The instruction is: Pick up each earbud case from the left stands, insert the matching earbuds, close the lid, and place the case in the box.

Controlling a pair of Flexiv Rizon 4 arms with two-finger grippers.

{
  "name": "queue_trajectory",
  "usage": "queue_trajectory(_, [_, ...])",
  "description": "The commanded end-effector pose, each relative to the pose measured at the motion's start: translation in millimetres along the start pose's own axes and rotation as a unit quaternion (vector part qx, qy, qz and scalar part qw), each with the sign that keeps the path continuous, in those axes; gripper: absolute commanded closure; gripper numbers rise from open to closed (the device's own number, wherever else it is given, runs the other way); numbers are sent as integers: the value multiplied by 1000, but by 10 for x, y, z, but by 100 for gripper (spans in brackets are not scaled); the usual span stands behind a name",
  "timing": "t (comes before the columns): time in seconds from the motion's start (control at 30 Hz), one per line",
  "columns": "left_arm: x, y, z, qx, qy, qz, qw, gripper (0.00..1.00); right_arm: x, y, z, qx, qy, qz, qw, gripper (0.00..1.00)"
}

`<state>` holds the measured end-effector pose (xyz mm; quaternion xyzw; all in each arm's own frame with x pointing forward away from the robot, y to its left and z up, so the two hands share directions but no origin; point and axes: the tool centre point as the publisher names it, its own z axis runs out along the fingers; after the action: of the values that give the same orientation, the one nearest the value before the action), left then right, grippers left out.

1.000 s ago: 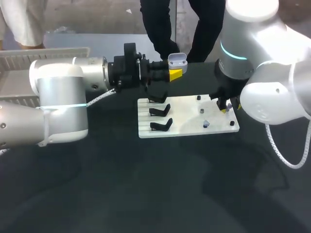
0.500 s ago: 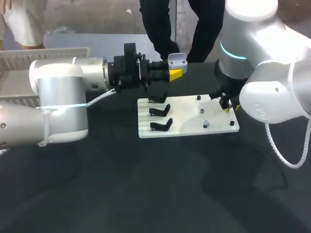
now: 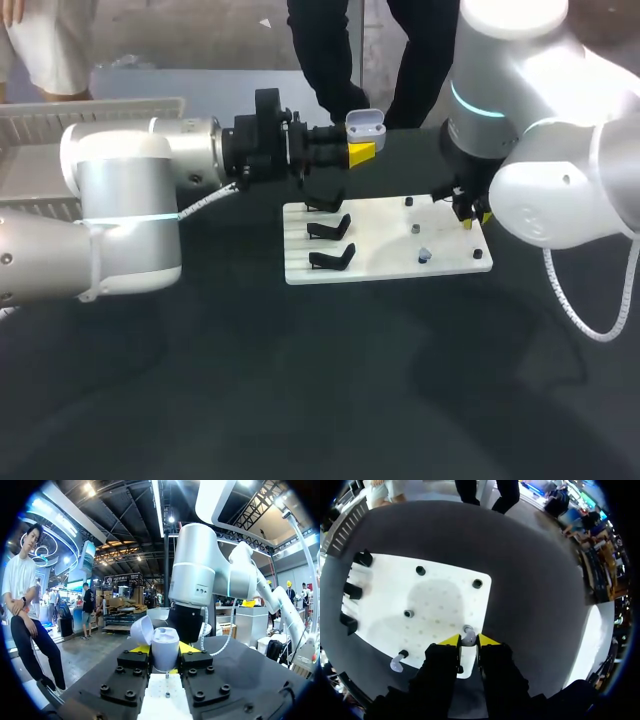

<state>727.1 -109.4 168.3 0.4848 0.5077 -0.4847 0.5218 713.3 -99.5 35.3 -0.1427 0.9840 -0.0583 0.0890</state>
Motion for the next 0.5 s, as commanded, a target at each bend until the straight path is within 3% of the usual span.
queue_trajectory(0.03, [3, -20, 2, -4, -1, 2, 1000, 100, 23, 21, -246, 7, 3, -3, 1000, 100])
queue_trajectory(0.2, [3, -20, 2, -4, -1, 2, 1000, 100, 43, 121, -594, 15, 19, -15, 1000, 100])
queue_trajectory(0.5, [3, -20, 2, -4, -1, 2, 1000, 100, 66, 298, -1177, 7, 10, -30, 999, 100])
